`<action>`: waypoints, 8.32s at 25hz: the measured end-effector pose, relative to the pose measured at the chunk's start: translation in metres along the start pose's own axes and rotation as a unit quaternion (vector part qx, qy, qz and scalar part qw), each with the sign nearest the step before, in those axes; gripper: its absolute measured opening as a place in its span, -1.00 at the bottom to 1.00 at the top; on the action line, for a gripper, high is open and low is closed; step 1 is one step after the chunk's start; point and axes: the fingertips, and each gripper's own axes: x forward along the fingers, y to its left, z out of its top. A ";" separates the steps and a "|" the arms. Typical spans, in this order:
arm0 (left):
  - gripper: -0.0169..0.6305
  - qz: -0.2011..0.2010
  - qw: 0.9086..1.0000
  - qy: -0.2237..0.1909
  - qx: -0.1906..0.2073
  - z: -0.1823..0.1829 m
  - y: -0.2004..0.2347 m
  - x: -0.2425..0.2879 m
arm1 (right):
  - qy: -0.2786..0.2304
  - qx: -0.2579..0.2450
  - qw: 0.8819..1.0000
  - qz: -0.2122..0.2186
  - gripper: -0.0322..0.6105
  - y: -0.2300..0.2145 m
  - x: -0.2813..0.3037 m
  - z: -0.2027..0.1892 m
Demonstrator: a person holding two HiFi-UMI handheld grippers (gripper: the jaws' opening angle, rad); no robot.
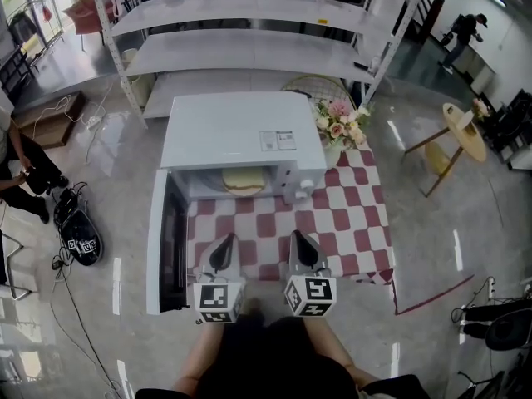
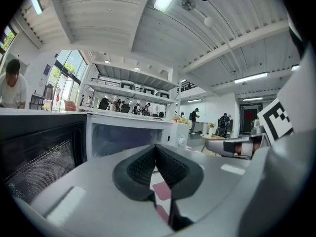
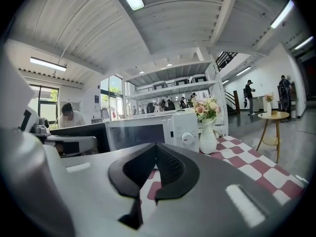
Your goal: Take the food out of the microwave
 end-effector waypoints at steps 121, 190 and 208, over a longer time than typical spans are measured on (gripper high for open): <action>-0.90 0.053 0.740 -0.072 -0.666 -0.131 0.078 0.187 | 0.096 -0.022 0.995 -0.010 -0.89 -0.076 0.102 -0.027; -0.89 -0.033 0.744 -0.051 -0.666 -0.106 0.027 0.059 | 0.047 -0.013 0.997 -0.059 -0.89 -0.032 -0.014 -0.037; -0.89 -0.033 0.739 -0.076 -0.669 -0.100 -0.017 0.032 | 0.039 -0.012 0.999 -0.028 -0.89 -0.053 -0.049 -0.034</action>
